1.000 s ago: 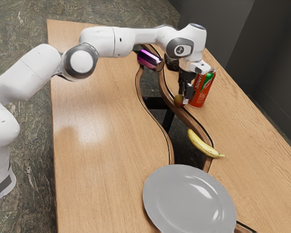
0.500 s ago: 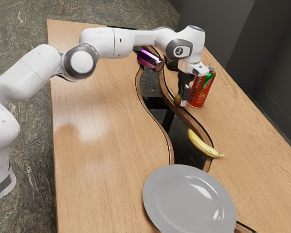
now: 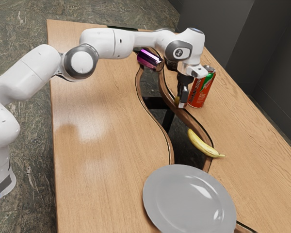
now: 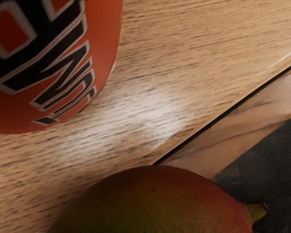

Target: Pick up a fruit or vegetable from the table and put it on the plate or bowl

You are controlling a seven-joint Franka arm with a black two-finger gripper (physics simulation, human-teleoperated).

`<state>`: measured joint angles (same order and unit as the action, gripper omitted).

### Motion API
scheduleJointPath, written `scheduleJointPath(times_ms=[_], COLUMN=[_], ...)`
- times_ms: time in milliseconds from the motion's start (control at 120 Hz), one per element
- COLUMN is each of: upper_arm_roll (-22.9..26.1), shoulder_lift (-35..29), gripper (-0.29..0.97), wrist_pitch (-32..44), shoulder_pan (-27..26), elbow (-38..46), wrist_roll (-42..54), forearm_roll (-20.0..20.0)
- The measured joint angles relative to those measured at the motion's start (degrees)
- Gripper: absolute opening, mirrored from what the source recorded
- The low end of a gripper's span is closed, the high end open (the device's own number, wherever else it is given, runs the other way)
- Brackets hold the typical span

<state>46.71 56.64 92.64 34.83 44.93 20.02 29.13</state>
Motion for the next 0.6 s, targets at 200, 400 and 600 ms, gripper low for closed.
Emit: scheduleJointPath(times_ms=[200, 400, 600], upper_arm_roll=[0.82, 20.99, 37.5], shoulder_lift=[-6.87, -14.14, -14.4], gripper=[0.3, 0.36, 0.34], wrist_pitch=[-4.55, -15.8, -23.47], shoulder_pan=[-3.67, -11.71, -13.24], elbow=[-0.05, 2.12, 12.95], wrist_roll=[-1.89, -6.51, -13.34], forearm_roll=[1.04, 13.84, 25.11])
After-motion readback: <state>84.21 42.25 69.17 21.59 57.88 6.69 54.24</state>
